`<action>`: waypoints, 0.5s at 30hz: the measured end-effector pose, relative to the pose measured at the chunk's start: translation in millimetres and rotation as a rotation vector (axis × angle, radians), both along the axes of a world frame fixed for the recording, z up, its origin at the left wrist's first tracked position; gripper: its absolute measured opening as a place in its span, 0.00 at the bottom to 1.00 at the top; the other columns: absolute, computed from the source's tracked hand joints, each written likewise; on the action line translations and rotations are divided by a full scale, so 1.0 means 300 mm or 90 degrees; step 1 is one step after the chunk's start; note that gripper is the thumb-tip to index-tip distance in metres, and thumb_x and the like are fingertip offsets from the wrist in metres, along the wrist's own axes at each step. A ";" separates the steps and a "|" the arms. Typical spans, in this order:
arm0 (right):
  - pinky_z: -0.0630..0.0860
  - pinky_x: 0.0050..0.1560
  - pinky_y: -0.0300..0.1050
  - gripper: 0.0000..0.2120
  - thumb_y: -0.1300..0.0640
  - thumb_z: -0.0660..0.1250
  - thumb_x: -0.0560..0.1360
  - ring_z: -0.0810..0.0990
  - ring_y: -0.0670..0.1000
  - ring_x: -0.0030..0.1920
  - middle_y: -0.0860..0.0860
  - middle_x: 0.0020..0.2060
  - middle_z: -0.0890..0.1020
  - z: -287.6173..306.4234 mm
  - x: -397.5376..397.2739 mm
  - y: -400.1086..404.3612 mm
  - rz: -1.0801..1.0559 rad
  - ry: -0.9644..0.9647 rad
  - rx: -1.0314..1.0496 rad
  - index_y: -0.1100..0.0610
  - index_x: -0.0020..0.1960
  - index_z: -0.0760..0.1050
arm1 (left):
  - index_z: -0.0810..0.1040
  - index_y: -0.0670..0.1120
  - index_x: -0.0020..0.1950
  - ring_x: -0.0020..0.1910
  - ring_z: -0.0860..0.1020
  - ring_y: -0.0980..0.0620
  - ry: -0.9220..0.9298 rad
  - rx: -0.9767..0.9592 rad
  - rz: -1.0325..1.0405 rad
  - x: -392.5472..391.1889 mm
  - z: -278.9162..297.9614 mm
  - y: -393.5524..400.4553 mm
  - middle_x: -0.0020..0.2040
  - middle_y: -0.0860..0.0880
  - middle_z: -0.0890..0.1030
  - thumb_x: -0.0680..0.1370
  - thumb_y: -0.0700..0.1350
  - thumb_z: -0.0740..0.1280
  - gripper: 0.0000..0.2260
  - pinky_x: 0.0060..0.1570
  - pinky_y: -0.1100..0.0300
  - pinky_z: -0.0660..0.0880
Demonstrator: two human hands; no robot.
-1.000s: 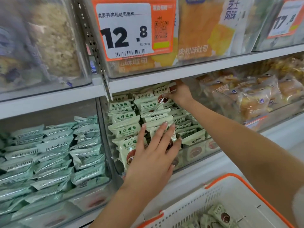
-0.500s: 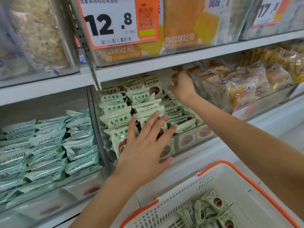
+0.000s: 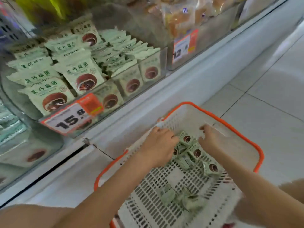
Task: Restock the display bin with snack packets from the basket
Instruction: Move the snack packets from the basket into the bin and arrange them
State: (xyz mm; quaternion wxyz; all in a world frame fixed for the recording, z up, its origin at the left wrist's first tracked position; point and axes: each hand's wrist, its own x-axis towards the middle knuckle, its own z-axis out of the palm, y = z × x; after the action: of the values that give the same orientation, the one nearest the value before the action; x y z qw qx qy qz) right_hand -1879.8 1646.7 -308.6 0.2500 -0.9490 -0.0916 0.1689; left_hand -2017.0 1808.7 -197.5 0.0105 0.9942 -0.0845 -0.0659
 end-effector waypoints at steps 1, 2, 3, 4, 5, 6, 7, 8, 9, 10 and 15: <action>0.75 0.48 0.47 0.23 0.60 0.64 0.75 0.75 0.54 0.54 0.55 0.64 0.74 -0.062 -0.015 -0.024 0.050 0.054 -0.063 0.53 0.69 0.63 | 0.76 0.46 0.56 0.57 0.71 0.46 0.081 0.007 0.020 0.022 -0.068 -0.018 0.55 0.47 0.75 0.78 0.42 0.61 0.09 0.60 0.49 0.63; 0.75 0.54 0.51 0.27 0.59 0.65 0.75 0.74 0.57 0.59 0.57 0.66 0.72 -0.112 -0.030 -0.044 0.082 0.107 -0.108 0.53 0.71 0.60 | 0.75 0.46 0.57 0.58 0.71 0.46 0.147 0.005 0.035 0.044 -0.135 -0.034 0.55 0.47 0.75 0.78 0.42 0.60 0.09 0.60 0.48 0.64; 0.73 0.59 0.53 0.31 0.58 0.67 0.74 0.71 0.60 0.64 0.58 0.68 0.69 -0.158 -0.042 -0.065 0.104 0.154 -0.144 0.53 0.73 0.57 | 0.75 0.45 0.56 0.58 0.71 0.46 0.196 0.000 0.048 0.060 -0.203 -0.047 0.54 0.47 0.75 0.77 0.42 0.61 0.09 0.59 0.47 0.65; 0.71 0.62 0.54 0.33 0.58 0.68 0.74 0.67 0.62 0.67 0.58 0.69 0.67 -0.194 -0.052 -0.084 0.126 0.189 -0.171 0.53 0.74 0.56 | 0.75 0.45 0.56 0.57 0.72 0.46 0.232 -0.009 0.070 0.073 -0.268 -0.057 0.54 0.47 0.75 0.77 0.42 0.61 0.09 0.58 0.48 0.66; 0.70 0.62 0.54 0.35 0.58 0.68 0.73 0.66 0.62 0.68 0.58 0.70 0.66 -0.228 -0.056 -0.101 0.142 0.218 -0.190 0.54 0.75 0.54 | 0.75 0.45 0.57 0.57 0.73 0.46 0.263 -0.023 0.098 0.079 -0.327 -0.063 0.55 0.46 0.76 0.77 0.43 0.62 0.10 0.58 0.49 0.68; 0.70 0.62 0.53 0.36 0.59 0.69 0.73 0.66 0.61 0.68 0.58 0.70 0.66 -0.258 -0.052 -0.116 0.154 0.236 -0.199 0.55 0.75 0.53 | 0.75 0.44 0.58 0.56 0.74 0.45 0.295 -0.039 0.127 0.081 -0.375 -0.068 0.56 0.45 0.76 0.77 0.43 0.63 0.11 0.58 0.50 0.70; 0.70 0.62 0.52 0.37 0.58 0.69 0.73 0.67 0.60 0.68 0.59 0.70 0.66 -0.285 -0.043 -0.125 0.156 0.245 -0.201 0.57 0.75 0.53 | 0.75 0.44 0.60 0.56 0.74 0.45 0.325 -0.052 0.151 0.080 -0.415 -0.069 0.57 0.45 0.76 0.77 0.43 0.63 0.12 0.57 0.50 0.72; 0.70 0.62 0.51 0.38 0.57 0.70 0.72 0.68 0.60 0.67 0.59 0.69 0.67 -0.308 -0.027 -0.125 0.149 0.244 -0.197 0.59 0.75 0.53 | 0.74 0.44 0.61 0.55 0.75 0.46 0.351 -0.060 0.164 0.079 -0.446 -0.067 0.57 0.45 0.76 0.77 0.43 0.63 0.13 0.55 0.51 0.73; 0.70 0.62 0.51 0.40 0.56 0.71 0.72 0.68 0.60 0.67 0.60 0.69 0.67 -0.330 -0.010 -0.120 0.138 0.237 -0.188 0.60 0.76 0.52 | 0.73 0.44 0.62 0.55 0.75 0.46 0.369 -0.066 0.166 0.079 -0.470 -0.065 0.58 0.45 0.75 0.77 0.45 0.64 0.14 0.54 0.52 0.74; 0.71 0.62 0.51 0.40 0.55 0.71 0.72 0.69 0.60 0.67 0.60 0.69 0.68 -0.343 0.006 -0.108 0.130 0.231 -0.177 0.59 0.76 0.52 | 0.73 0.45 0.63 0.54 0.75 0.46 0.381 -0.068 0.159 0.078 -0.492 -0.060 0.58 0.46 0.75 0.78 0.46 0.64 0.15 0.53 0.52 0.74; 0.64 0.67 0.57 0.44 0.45 0.73 0.70 0.64 0.59 0.71 0.58 0.71 0.67 -0.391 0.026 -0.046 0.158 0.199 -0.203 0.57 0.76 0.52 | 0.74 0.46 0.61 0.53 0.76 0.48 0.405 -0.069 0.151 0.079 -0.561 -0.031 0.57 0.46 0.76 0.78 0.48 0.64 0.14 0.54 0.51 0.75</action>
State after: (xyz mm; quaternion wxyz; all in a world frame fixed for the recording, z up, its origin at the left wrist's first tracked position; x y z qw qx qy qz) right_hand -1871.9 1632.7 -426.0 0.0858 -0.9202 -0.1396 0.3556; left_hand -1993.4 1799.3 -365.6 0.0965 0.9247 0.0360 -0.3665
